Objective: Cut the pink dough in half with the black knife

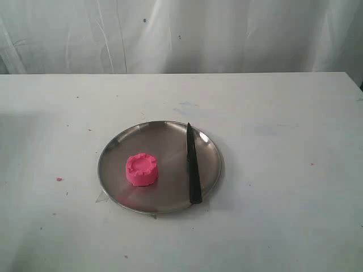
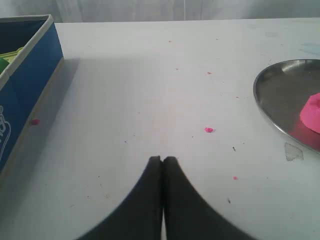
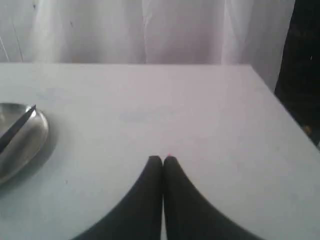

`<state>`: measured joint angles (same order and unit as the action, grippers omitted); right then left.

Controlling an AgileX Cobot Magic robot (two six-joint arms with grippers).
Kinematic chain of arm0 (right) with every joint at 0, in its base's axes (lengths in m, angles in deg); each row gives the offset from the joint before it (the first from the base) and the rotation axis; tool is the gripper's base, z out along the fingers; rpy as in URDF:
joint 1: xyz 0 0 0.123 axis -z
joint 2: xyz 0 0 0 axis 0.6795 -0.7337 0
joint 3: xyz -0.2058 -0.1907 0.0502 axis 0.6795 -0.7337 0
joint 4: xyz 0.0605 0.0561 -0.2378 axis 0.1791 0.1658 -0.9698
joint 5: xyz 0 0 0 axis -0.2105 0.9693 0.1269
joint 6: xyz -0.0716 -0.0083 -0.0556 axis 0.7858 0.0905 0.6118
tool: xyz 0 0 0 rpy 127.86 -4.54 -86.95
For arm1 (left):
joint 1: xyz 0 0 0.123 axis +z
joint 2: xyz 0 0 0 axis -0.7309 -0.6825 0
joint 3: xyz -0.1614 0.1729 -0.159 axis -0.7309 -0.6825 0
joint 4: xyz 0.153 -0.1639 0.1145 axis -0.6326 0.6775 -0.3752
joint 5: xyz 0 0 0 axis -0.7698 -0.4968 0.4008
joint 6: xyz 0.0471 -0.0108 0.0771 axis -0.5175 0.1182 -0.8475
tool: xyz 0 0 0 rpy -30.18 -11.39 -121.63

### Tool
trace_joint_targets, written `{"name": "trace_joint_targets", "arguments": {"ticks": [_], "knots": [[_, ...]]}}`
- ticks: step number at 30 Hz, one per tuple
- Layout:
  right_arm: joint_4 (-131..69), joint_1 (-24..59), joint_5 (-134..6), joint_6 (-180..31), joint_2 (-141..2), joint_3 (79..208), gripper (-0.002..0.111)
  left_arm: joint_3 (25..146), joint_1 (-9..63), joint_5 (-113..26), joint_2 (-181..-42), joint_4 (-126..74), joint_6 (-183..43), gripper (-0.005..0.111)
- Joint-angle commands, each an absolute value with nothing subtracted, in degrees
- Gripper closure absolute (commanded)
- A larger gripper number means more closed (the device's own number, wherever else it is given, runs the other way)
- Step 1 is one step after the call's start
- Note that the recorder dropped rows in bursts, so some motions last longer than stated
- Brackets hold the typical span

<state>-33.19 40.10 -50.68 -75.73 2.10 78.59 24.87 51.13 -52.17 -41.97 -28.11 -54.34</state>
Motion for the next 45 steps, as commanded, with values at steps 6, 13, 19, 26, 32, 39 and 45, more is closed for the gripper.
{"name": "trace_joint_targets", "arguments": {"ticks": [6, 13, 19, 26, 32, 39, 45], "knots": [[-20.0, 40.0, -68.6, -95.3, 2.4, 78.5, 0.108, 24.7, 50.9, -52.1, -41.7, -27.7, -54.3, 0.107], [-20.0, 40.0, -72.7, -96.2, 2.4, 78.5, 0.108, 24.7, 50.9, -52.1, -41.7, -27.7, -54.3, 0.107], [-17.5, 40.0, -71.1, -101.0, 2.4, 78.5, 0.108, 24.7, 50.9, -52.1, -41.7, -27.7, -54.3, 0.107], [-16.9, 38.1, -62.3, -107.3, 2.4, 82.8, 0.108, 24.7, 50.9, -52.1, -41.7, -27.7, -54.3, 0.107], [-15.8, 31.4, -50.3, -89.9, 2.4, 95.7, 0.108, 24.7, 50.9, -52.1, -41.7, -27.7, -54.3, 0.107], [-14.8, 26.5, -34.1, -79.1, -11.0, 109.4, 0.108, 24.7, 50.9, -52.1, -41.7, -27.7, -54.3, 0.107], [-8.1, 25.1, -26.7, -60.5, -27.6, 120.6, 0.108, 24.7, 50.9, -52.1, -41.7, -27.7, -54.3, 0.107]]}}
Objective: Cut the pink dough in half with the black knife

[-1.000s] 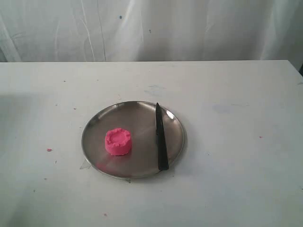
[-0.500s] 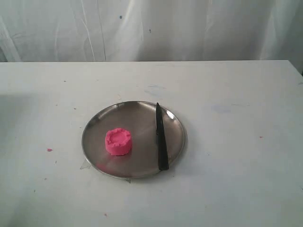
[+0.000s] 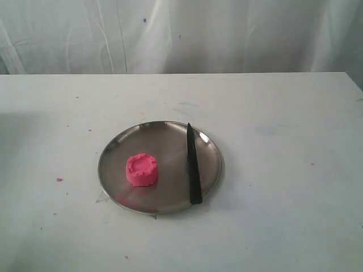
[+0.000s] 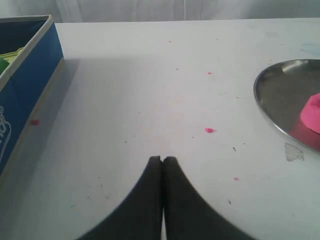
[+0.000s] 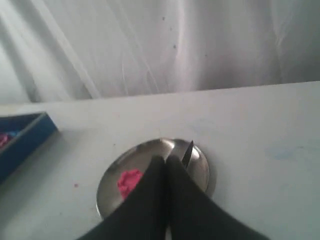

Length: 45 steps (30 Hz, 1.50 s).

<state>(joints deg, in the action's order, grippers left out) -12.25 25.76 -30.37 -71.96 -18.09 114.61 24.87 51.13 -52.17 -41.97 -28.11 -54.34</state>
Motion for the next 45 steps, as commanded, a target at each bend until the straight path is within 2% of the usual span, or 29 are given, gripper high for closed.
{"name": "trace_joint_targets", "arguments": {"ticks": [1, 5, 11, 14, 20, 24, 35, 45], "knots": [[-7.1, 25.1, -26.7, -58.8, -30.5, 121.5, 0.108, 24.7, 50.9, -52.1, -41.7, -27.7, -54.3, 0.107], [-1.8, 25.1, -26.9, -53.0, -40.6, 124.1, 0.108, 24.7, 50.9, -52.1, -41.7, -27.7, -54.3, 0.107], [23.3, 26.6, -26.0, -31.2, -58.0, 124.4, 0.106, 24.7, 50.9, -52.1, -41.7, -27.7, -54.3, 0.107], [30.2, 29.4, -25.4, -26.2, -68.0, 124.4, 0.096, 24.7, 50.9, -52.1, -41.7, -27.7, -54.3, 0.107], [31.9, 30.3, -26.2, -23.1, -82.1, 125.9, 0.07, 24.7, 50.9, -52.1, -41.7, -27.7, -54.3, 0.107], [40.2, 30.3, -21.2, -15.7, -88.3, 128.5, 0.061, 24.7, 50.9, -52.1, -41.7, -27.7, -54.3, 0.107], [43.7, 30.2, -18.4, -13.5, -102.9, 135.1, 0.06, 24.7, 50.9, -52.1, -41.7, -27.7, -54.3, 0.107], [43.9, 28.5, -18.6, -12.1, -109.3, 138.1, 0.06, 24.7, 50.9, -52.1, -41.7, -27.7, -54.3, 0.107]]}}
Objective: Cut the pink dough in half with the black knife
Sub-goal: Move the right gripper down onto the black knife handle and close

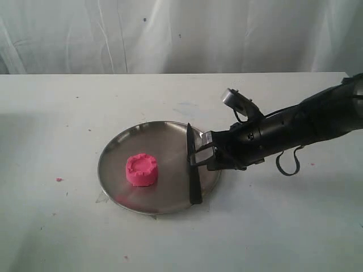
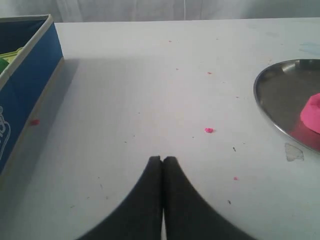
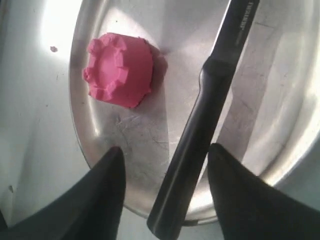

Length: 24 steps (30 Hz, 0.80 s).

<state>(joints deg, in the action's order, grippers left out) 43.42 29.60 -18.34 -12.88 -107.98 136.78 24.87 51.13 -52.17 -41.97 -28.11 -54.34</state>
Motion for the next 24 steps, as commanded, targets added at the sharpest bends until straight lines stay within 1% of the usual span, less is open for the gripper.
{"name": "trace_joint_targets", "arguments": {"ticks": [1, 16, 24], "knots": [[43.8, 28.4, -19.3, -12.1, -109.5, 138.4, 0.06, 24.7, 50.9, -52.1, -41.7, -27.7, -54.3, 0.107], [43.3, 26.2, -20.0, -10.9, -113.3, 140.4, 0.06, 24.7, 50.9, -52.1, -41.7, -27.7, -54.3, 0.107], [43.2, 25.6, -22.9, -10.9, -114.4, 140.7, 0.06, 24.7, 50.9, -52.1, -41.7, -27.7, -54.3, 0.107]]}}
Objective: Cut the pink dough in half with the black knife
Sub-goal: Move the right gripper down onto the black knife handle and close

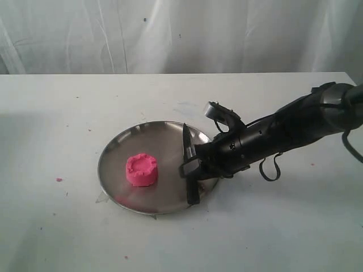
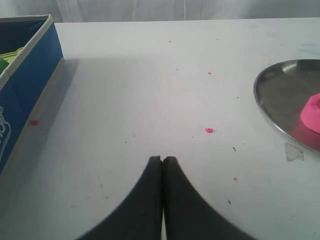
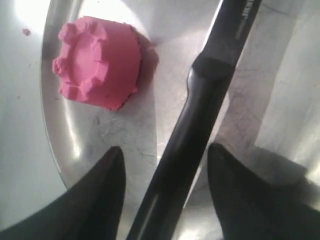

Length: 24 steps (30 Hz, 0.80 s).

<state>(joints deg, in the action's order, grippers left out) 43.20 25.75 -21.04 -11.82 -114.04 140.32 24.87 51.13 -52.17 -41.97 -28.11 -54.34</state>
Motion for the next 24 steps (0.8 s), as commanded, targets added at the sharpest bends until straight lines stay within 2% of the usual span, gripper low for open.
{"name": "trace_joint_targets", "arguments": {"ticks": [1, 21, 24], "knots": [[43.0, 25.6, -23.5, -10.9, -114.4, 140.7, 0.06, 24.7, 50.9, -52.1, -41.7, -27.7, -54.3, 0.107], [41.9, 23.8, -23.9, -10.9, -115.6, 140.7, 0.06, 24.7, 50.9, -52.1, -41.7, -27.7, -54.3, 0.107], [41.9, 23.8, -24.7, -11.2, -116.7, 140.7, 0.063, 24.7, 50.9, -52.1, -41.7, -27.7, -54.3, 0.107]]}}
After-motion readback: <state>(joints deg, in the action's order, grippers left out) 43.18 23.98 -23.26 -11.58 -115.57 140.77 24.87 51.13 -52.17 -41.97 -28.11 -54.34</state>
